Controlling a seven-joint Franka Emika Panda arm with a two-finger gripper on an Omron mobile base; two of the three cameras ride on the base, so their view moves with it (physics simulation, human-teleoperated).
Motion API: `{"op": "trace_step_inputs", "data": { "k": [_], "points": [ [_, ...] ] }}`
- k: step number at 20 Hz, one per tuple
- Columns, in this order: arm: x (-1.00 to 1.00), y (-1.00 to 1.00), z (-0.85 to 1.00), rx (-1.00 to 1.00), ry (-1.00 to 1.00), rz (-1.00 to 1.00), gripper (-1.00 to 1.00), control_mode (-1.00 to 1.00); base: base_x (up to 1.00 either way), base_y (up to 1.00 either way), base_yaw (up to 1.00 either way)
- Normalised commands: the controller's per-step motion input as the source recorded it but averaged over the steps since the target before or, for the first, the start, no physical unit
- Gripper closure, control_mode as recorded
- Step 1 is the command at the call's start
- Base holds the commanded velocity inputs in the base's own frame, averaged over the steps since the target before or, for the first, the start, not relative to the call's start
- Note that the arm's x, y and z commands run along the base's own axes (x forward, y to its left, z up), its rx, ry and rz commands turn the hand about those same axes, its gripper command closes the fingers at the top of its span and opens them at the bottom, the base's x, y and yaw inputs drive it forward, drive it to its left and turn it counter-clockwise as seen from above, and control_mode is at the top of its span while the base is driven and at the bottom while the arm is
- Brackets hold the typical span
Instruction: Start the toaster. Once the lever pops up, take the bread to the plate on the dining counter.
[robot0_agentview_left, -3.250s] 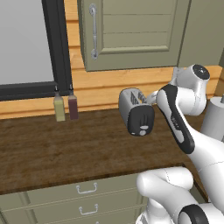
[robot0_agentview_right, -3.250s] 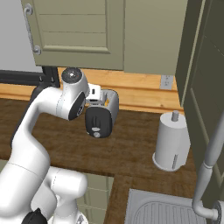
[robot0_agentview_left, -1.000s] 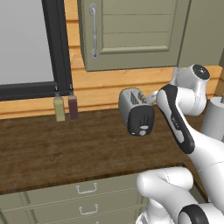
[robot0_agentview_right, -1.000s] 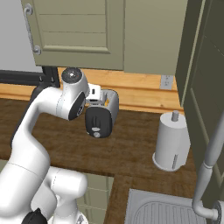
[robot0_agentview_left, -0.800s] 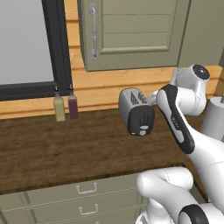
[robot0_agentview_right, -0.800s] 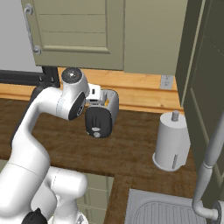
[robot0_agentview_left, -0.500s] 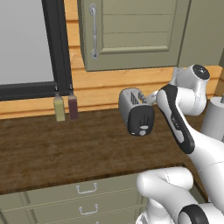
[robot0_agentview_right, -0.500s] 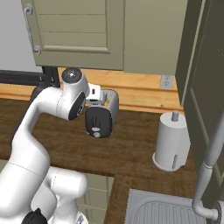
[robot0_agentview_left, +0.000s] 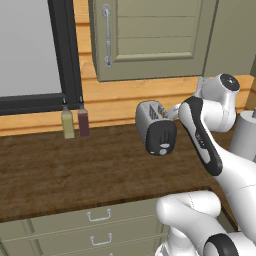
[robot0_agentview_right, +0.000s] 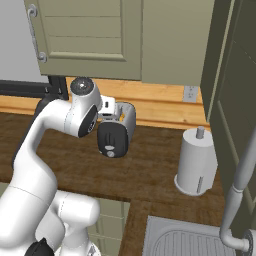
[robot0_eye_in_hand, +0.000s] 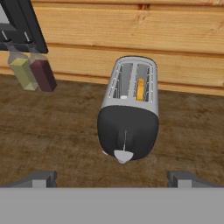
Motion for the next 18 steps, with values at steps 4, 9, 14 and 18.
{"op": "trace_step_inputs", "data": {
  "k": [4,9,14,18],
  "points": [
    [0.0,0.0,0.0,0.0,0.0,0.0,-1.0,-1.0,0.0,0.0,0.0],
    [0.0,0.0,0.0,0.0,0.0,0.0,-1.0,-1.0,0.0,0.0,0.0],
    [0.0,0.0,0.0,0.0,0.0,0.0,-1.0,-1.0,0.0,0.0,0.0],
    [0.0,0.0,0.0,0.0,0.0,0.0,-1.0,-1.0,0.0,0.0,0.0]
  ]
}}
